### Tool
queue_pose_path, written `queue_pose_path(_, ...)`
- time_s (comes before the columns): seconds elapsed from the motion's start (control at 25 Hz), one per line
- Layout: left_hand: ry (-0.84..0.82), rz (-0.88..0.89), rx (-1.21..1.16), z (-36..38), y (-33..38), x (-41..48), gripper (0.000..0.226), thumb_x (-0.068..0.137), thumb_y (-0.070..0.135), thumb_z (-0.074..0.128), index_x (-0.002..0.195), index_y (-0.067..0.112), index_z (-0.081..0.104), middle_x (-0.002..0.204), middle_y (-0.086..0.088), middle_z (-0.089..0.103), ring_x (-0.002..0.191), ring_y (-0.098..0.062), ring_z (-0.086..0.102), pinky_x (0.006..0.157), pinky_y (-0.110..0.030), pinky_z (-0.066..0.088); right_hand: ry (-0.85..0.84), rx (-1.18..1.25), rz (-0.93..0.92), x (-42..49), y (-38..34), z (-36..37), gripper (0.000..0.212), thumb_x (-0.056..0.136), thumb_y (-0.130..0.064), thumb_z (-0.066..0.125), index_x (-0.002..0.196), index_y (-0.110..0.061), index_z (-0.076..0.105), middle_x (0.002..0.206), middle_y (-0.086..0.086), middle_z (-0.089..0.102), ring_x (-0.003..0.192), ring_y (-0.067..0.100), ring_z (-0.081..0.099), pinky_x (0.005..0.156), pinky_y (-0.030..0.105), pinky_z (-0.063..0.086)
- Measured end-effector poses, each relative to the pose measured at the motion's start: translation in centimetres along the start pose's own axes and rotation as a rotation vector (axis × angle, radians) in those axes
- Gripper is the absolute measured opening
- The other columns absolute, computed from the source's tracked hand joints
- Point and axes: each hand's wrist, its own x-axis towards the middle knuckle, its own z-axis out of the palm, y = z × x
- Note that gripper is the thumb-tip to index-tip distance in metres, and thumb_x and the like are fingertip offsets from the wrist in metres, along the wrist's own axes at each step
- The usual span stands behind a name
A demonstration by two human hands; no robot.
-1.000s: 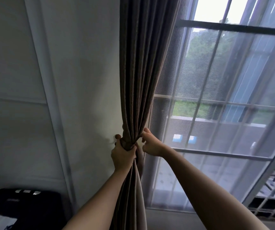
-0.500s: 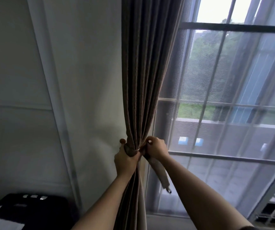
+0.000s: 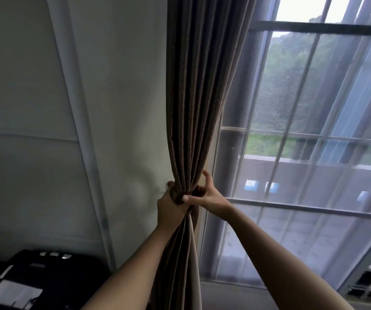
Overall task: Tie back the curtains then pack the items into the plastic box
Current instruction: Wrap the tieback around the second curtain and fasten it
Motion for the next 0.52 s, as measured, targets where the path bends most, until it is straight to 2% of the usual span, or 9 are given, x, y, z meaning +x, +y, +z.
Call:
queue_pose_path(0.04,-0.005,0.015,0.014,0.1,0.0,0.0,0.030,0.077,0.023,0.074,0.103,0.013,0.063,0.080,0.006,0.069,0.073,-0.009,0.070,0.062,-0.022,0.058,0.057,-0.137,0.001,0.4,-0.3,0.3,0.107,0.058,-0.039,0.086,0.135,-0.039,0.011,0.116,0.001,0.062,0.109,0.017,0.061,0.095,0.034,0.050)
queue_pose_path(0.12,-0.029,0.009,0.031,0.3,-0.1,0.1,0.037,0.074,0.025,0.075,0.107,0.017,0.061,0.083,0.003,0.071,0.071,-0.011,0.070,0.062,-0.024,0.059,0.191,-0.316,0.009,1.1,-1.0,0.9,0.108,0.047,-0.065,0.082,0.135,-0.032,0.029,0.113,-0.008,0.062,0.104,0.010,0.061,0.093,0.032,0.052)
queue_pose_path(0.2,-0.070,-0.026,0.030,0.3,-0.3,0.2,0.046,0.069,0.027,0.076,0.109,0.017,0.057,0.084,0.000,0.071,0.073,-0.015,0.071,0.065,-0.028,0.060,0.236,-0.416,0.031,1.7,-1.7,1.1,0.092,0.046,-0.075,0.075,0.123,-0.032,0.051,0.110,-0.010,0.065,0.101,0.009,0.063,0.087,0.029,0.054)
queue_pose_path(0.32,-0.198,-0.101,-0.110,-0.5,-0.8,0.4,0.067,0.062,0.027,0.078,0.117,0.016,0.042,0.093,-0.004,0.069,0.079,-0.020,0.071,0.071,-0.035,0.060,0.233,-0.455,0.083,1.5,-2.9,1.3,0.066,0.060,-0.063,0.073,0.113,-0.027,0.060,0.104,-0.005,0.066,0.095,0.013,0.063,0.076,0.023,0.051)
queue_pose_path(0.44,-0.327,-0.173,-0.480,-1.4,-1.6,1.0,0.060,0.075,0.020,0.057,0.130,0.015,0.032,0.115,-0.011,0.060,0.101,-0.022,0.064,0.086,-0.037,0.054,0.267,-0.410,0.107,1.3,-3.3,1.2,0.051,0.071,-0.049,0.071,0.113,-0.023,0.059,0.106,0.000,0.064,0.097,0.018,0.062,0.085,0.031,0.053)
queue_pose_path(0.52,-0.369,-0.244,-0.595,-1.8,-2.4,2.0,0.056,0.085,0.025,0.047,0.138,0.013,0.035,0.127,-0.015,0.056,0.112,-0.026,0.060,0.095,-0.041,0.051,0.261,-0.371,0.123,1.1,-3.7,1.4,0.047,0.076,-0.042,0.070,0.117,-0.020,0.057,0.106,0.000,0.060,0.099,0.019,0.059,0.089,0.031,0.050)
